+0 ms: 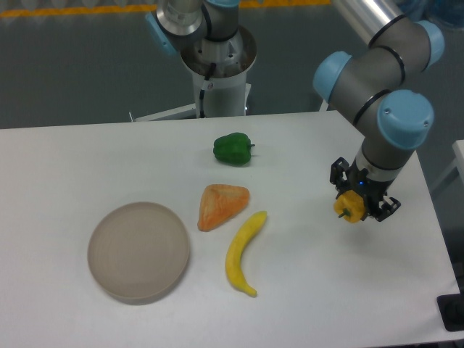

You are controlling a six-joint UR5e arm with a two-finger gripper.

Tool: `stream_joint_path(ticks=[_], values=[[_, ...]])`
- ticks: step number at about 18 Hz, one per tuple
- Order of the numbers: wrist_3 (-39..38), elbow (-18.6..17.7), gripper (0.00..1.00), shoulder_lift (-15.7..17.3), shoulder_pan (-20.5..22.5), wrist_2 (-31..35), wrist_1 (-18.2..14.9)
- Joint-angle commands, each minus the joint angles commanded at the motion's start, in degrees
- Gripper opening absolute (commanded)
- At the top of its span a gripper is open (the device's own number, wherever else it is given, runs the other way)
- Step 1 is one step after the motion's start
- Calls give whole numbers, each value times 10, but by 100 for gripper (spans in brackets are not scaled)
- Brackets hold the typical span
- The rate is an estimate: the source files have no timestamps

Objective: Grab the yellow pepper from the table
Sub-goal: 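Lift the gripped yellow pepper up off the table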

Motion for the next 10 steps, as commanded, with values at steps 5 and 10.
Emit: stream_joint_path(ticks=[5,10], values=[[33,0,14,0,-2,2,2],[33,-1,14,0,-3,5,3]])
